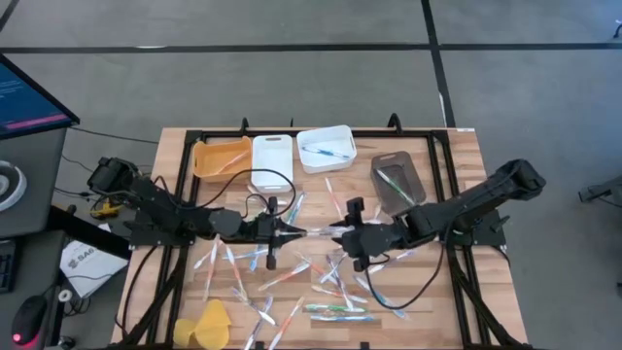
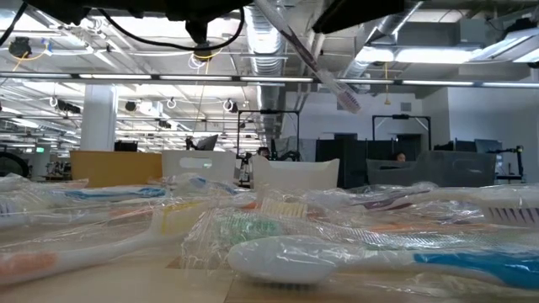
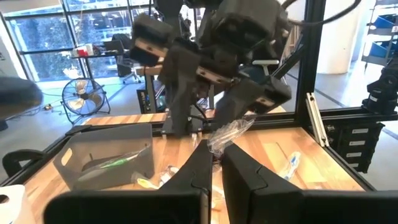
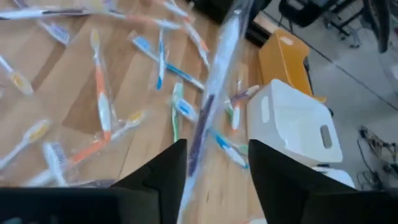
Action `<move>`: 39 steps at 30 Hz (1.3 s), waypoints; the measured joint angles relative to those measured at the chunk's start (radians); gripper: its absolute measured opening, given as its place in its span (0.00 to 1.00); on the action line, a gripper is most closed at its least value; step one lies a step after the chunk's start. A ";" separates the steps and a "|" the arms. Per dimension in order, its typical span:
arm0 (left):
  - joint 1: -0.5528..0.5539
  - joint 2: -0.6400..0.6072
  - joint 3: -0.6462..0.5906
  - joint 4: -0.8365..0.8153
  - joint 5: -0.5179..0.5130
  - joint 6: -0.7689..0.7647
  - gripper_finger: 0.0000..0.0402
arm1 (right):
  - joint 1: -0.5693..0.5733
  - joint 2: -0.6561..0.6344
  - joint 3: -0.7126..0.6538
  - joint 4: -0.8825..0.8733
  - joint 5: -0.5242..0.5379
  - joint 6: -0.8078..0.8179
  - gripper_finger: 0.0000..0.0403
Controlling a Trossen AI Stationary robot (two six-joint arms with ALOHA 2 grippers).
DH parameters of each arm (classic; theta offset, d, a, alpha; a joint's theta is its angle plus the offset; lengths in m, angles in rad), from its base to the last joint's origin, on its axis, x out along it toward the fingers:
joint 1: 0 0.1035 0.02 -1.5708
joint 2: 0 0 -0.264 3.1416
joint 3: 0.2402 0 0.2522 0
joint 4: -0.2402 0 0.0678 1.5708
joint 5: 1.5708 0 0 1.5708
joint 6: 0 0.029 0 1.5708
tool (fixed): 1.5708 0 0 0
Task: Pick & Place Toothbrushes
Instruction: Put the purple toothbrush into the left white bin
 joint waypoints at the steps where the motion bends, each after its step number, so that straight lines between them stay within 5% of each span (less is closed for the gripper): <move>1: 0.000 0.000 0.000 0.000 -0.014 0.008 0.02 | 0.012 -0.007 -0.002 -0.028 0.005 0.025 0.44; 17: 0.011 -0.130 0.001 -0.145 -0.522 0.286 0.01 | 0.192 -0.022 -0.001 -0.112 0.011 0.249 0.52; 28: 0.038 -0.411 0.066 -0.607 -0.588 0.146 0.01 | 0.210 -0.021 -0.001 -0.112 0.034 0.268 0.52; 33: 0.041 -0.434 0.167 -0.863 -0.579 0.048 0.01 | 0.201 -0.021 -0.001 -0.112 0.034 0.291 0.52; 39: 0.119 -0.402 0.351 -1.208 -0.448 -0.088 0.01 | 0.200 -0.021 -0.001 -0.112 0.034 0.305 0.51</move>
